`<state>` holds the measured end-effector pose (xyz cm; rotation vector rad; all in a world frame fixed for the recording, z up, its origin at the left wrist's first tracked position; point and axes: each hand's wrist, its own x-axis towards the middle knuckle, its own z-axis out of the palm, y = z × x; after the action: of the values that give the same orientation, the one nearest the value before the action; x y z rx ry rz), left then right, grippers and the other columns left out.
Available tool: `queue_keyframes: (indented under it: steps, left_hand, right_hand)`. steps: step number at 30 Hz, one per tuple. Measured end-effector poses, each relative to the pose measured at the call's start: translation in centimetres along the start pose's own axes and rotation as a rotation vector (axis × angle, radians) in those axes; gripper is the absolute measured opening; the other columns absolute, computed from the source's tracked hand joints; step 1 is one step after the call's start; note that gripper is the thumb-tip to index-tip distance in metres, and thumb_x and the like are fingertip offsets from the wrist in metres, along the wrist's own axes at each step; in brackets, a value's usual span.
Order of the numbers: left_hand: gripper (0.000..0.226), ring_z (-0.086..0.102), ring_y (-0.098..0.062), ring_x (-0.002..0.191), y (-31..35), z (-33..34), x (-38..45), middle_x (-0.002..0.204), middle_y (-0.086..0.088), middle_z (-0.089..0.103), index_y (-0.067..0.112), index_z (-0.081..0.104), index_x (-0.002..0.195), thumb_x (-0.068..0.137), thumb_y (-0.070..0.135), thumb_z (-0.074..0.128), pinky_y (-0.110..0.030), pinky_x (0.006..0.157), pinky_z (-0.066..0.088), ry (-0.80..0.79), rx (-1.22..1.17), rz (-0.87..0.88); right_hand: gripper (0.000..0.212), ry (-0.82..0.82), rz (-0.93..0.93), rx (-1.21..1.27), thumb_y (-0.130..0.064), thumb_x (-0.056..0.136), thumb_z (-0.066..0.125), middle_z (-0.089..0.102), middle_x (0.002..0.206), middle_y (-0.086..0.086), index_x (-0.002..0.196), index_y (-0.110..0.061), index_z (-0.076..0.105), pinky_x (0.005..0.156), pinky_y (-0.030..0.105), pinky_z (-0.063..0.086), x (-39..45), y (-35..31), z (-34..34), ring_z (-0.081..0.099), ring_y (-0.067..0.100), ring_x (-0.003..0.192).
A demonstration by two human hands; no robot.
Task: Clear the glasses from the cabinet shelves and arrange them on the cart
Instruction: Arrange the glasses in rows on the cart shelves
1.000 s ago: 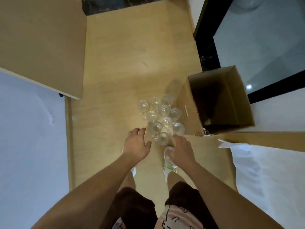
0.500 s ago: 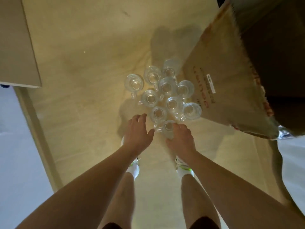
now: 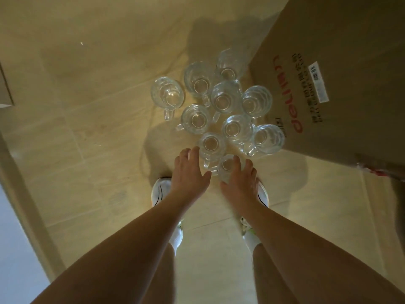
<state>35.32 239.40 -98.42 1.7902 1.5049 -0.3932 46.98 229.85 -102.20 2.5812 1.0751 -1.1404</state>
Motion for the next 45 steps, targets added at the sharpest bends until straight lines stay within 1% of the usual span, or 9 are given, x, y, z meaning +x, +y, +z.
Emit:
queue_keyframes:
  steps: [4, 8, 14, 20, 24, 28, 38, 42, 45]
  left_hand:
    - [0.082, 0.041, -0.035, 0.129, -0.6, 1.7, 1.4, 0.144, -0.011, 0.041, 0.016, 0.036, 0.149, 0.080, 0.032, 0.077, -0.039, 0.104, 0.036, 0.010, -0.022, -0.003]
    - [0.083, 0.043, -0.034, 0.127, -1.0, 2.5, 3.1, 0.141, -0.011, 0.044, 0.018, 0.038, 0.146, 0.076, 0.032, 0.081, -0.039, 0.103, 0.036, 0.033, -0.093, -0.027]
    - [0.099, 0.043, -0.035, 0.128, -0.5, 3.4, 5.3, 0.144, -0.013, 0.041, 0.011, 0.033, 0.149, 0.069, 0.036, 0.087, -0.040, 0.105, 0.038, 0.038, -0.074, 0.019]
    - [0.117, 0.043, -0.033, 0.129, 0.7, 4.8, 6.3, 0.147, -0.012, 0.038, 0.007, 0.024, 0.150, 0.064, 0.047, 0.091, -0.042, 0.102, 0.044, 0.045, -0.053, 0.000]
    - [0.118, 0.043, -0.035, 0.130, 1.0, 5.5, 6.9, 0.146, -0.013, 0.038, 0.004, 0.023, 0.147, 0.061, 0.044, 0.094, -0.040, 0.099, 0.043, 0.062, -0.090, -0.028]
    - [0.121, 0.045, -0.037, 0.132, 0.5, 5.4, 7.5, 0.147, -0.017, 0.038, 0.002, 0.024, 0.149, 0.059, 0.042, 0.095, -0.040, 0.105, 0.041, 0.038, -0.159, 0.017]
    - [0.116, 0.038, -0.039, 0.135, 1.7, 7.0, 7.7, 0.148, -0.022, 0.034, -0.004, 0.022, 0.151, 0.069, 0.045, 0.089, -0.039, 0.111, 0.033, 0.132, -0.215, -0.055]
    - [0.117, 0.043, -0.040, 0.130, 2.0, 7.3, 7.8, 0.147, -0.019, 0.034, 0.001, 0.021, 0.150, 0.066, 0.046, 0.090, -0.042, 0.106, 0.039, 0.143, -0.217, -0.074]
    - [0.111, 0.052, -0.038, 0.117, 2.0, 7.1, 8.0, 0.135, -0.014, 0.041, 0.005, 0.029, 0.141, 0.059, 0.045, 0.092, -0.039, 0.094, 0.043, 0.140, -0.236, -0.078]
  right_hand:
    - [0.099, 0.019, 0.011, -0.019, -0.037, 0.074, 0.081, 0.025, 0.149, 0.016, 0.152, -0.022, 0.022, 0.103, 0.048, 0.043, 1.2, -0.3, 1.8, 0.039, 0.038, 0.126]
    - [0.093, 0.027, 0.015, -0.025, -0.036, 0.075, 0.081, 0.026, 0.145, 0.015, 0.148, -0.022, 0.025, 0.099, 0.050, 0.046, 2.6, -0.3, 2.4, 0.037, 0.036, 0.126]
    - [0.099, 0.045, 0.010, -0.015, -0.036, 0.067, 0.088, 0.025, 0.142, 0.013, 0.142, -0.022, 0.024, 0.092, 0.049, 0.052, 3.2, -0.5, 3.2, 0.035, 0.034, 0.124]
    - [0.089, 0.117, 0.032, -0.045, -0.021, 0.066, 0.083, 0.035, 0.135, 0.012, 0.137, -0.022, 0.030, 0.085, 0.044, 0.052, 3.2, -0.8, 3.8, 0.040, 0.032, 0.115]
    - [0.085, 0.120, 0.044, -0.063, -0.020, 0.067, 0.079, 0.035, 0.135, 0.012, 0.136, -0.022, 0.029, 0.084, 0.042, 0.050, 3.3, -0.8, 3.8, 0.039, 0.031, 0.113]
    - [0.088, 0.138, 0.032, -0.052, -0.021, 0.064, 0.081, 0.037, 0.134, 0.012, 0.137, -0.022, 0.031, 0.083, 0.043, 0.051, 3.1, -0.7, 3.7, 0.041, 0.032, 0.113]
    - [0.089, 0.195, 0.014, -0.021, -0.012, 0.060, 0.077, 0.042, 0.133, 0.012, 0.138, -0.019, 0.033, 0.082, 0.047, 0.056, 3.3, -0.2, 3.9, 0.045, 0.032, 0.113]
    - [0.098, 0.228, 0.026, 0.031, -0.029, 0.061, 0.088, 0.037, 0.139, 0.019, 0.143, -0.018, 0.035, 0.084, 0.049, 0.056, 3.1, 0.2, 4.5, 0.047, 0.038, 0.116]
    - [0.101, 0.203, 0.075, 0.084, -0.041, 0.062, 0.089, 0.038, 0.133, 0.019, 0.144, -0.020, 0.034, 0.080, 0.047, 0.057, 2.9, 0.2, 4.4, 0.048, 0.038, 0.110]
